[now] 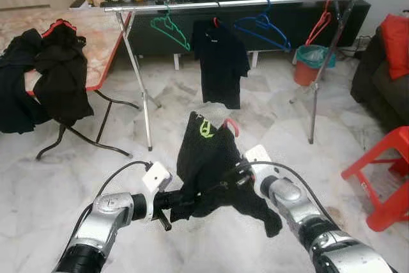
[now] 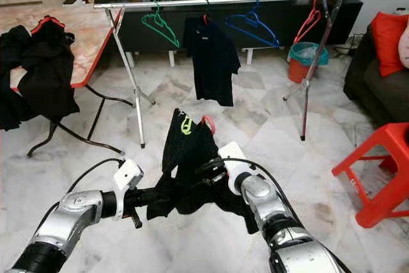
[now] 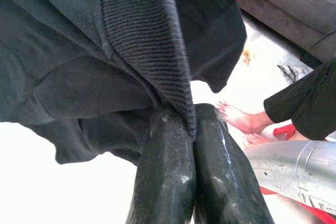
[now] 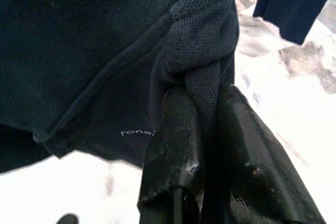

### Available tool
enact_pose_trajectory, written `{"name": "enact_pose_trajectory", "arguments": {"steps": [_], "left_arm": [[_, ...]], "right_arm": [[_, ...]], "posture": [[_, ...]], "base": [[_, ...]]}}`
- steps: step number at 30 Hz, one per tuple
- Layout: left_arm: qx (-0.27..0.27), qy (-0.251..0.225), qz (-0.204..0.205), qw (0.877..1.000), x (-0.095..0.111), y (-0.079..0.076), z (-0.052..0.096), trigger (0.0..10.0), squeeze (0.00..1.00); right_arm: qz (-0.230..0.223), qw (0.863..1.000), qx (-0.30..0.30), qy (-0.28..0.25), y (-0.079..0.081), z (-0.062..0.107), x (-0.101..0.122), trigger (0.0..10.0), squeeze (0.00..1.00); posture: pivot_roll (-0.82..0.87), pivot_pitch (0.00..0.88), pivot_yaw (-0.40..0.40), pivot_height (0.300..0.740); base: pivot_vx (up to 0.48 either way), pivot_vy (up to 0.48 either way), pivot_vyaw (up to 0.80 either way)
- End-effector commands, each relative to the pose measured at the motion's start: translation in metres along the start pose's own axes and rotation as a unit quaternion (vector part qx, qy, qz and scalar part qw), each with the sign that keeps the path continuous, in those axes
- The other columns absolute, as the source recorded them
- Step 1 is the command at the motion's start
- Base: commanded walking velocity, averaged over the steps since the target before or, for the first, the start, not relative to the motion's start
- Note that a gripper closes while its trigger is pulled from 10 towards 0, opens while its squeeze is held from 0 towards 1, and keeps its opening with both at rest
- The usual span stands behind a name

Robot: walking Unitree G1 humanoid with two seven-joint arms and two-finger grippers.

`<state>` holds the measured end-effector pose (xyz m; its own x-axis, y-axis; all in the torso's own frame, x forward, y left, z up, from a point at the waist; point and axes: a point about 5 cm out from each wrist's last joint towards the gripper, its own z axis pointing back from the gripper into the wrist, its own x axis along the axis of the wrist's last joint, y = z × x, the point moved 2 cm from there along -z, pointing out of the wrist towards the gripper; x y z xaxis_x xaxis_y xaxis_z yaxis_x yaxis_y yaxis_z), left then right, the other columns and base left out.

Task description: Hang hanger

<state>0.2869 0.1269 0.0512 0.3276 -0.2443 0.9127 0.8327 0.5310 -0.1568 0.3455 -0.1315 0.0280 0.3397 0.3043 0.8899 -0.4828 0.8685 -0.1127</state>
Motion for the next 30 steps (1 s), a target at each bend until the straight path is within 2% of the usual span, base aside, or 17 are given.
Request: {"name": "enact_pose_trajectory", "arguments": {"steps": [1, 4, 5, 9, 10, 11, 15, 23, 26, 30], "left_arm": [[-0.010, 0.024, 0.004, 1.000, -0.009, -0.004, 0.002, 10.0, 0.00], [0.027, 0.044, -0.013, 0.999, -0.015, 0.003, -0.003, 10.0, 0.00], [0.063, 0.046, -0.022, 0.997, -0.016, 0.009, -0.006, 10.0, 0.00], [0.124, 0.047, -0.031, 0.991, -0.017, 0.019, -0.008, 10.0, 0.00], [0.142, 0.043, -0.027, 0.989, -0.017, 0.022, -0.008, 10.0, 0.29], [0.163, 0.036, -0.028, 0.986, -0.015, 0.027, -0.008, 10.0, 1.00], [0.190, 0.018, -0.029, 0.981, -0.008, 0.033, -0.005, 10.0, 1.00], [0.187, -0.022, -0.035, 0.982, 0.006, 0.036, 0.000, 10.0, 1.00], [0.185, -0.038, -0.042, 0.981, 0.010, 0.036, 0.003, 10.0, 1.00], [0.228, -0.068, -0.050, 0.970, 0.021, 0.049, 0.018, 10.0, 1.00]], "right_arm": [[-0.021, 0.998, -0.030, -0.048, -0.011, -0.002, 0.024, 0.0, 0.00], [-0.024, 0.997, 0.000, -0.071, -0.002, -0.004, 0.031, 0.0, 0.00], [-0.030, 0.996, 0.011, -0.085, 0.000, -0.004, 0.036, 0.0, 0.00], [-0.020, 0.996, 0.027, -0.086, 0.001, -0.003, 0.036, 0.0, 0.00], [-0.017, 0.996, 0.030, -0.084, 0.001, -0.003, 0.035, 0.0, 0.00], [-0.014, 0.996, 0.038, -0.081, 0.001, -0.002, 0.033, 0.0, 0.00], [-0.010, 0.996, 0.052, -0.075, 0.001, 0.000, 0.028, 0.0, 0.00], [0.004, 0.994, 0.090, -0.060, 0.003, 0.005, 0.018, 0.0, 0.00], [0.026, 0.989, 0.137, -0.054, 0.009, 0.008, 0.014, 0.0, 0.00], [0.043, 0.979, 0.191, -0.049, 0.004, 0.018, 0.012, 0.0, 0.00]], "posture": [[-0.01, 0.028, 0.040, 0.740], [-0.01, 0.025, 0.045, 0.740], [-0.01, 0.023, 0.047, 0.740], [-0.02, 0.021, 0.048, 0.740], [-0.02, 0.021, 0.048, 0.740], [-0.02, 0.019, 0.047, 0.740], [-0.02, 0.018, 0.043, 0.740], [-0.02, 0.019, 0.043, 0.740], [-0.02, 0.025, 0.041, 0.740], [-0.01, 0.028, 0.035, 0.740]], "base": [[0.000, 0.000, 0.00], [0.000, 0.000, 0.00], [0.000, 0.000, 0.00], [0.000, 0.000, 0.00], [0.000, 0.000, 0.00], [0.000, 0.000, 0.00], [0.000, 0.000, 0.00], [0.000, 0.000, 0.00], [0.000, 0.000, 0.00], [0.000, 0.000, 0.00]]}}
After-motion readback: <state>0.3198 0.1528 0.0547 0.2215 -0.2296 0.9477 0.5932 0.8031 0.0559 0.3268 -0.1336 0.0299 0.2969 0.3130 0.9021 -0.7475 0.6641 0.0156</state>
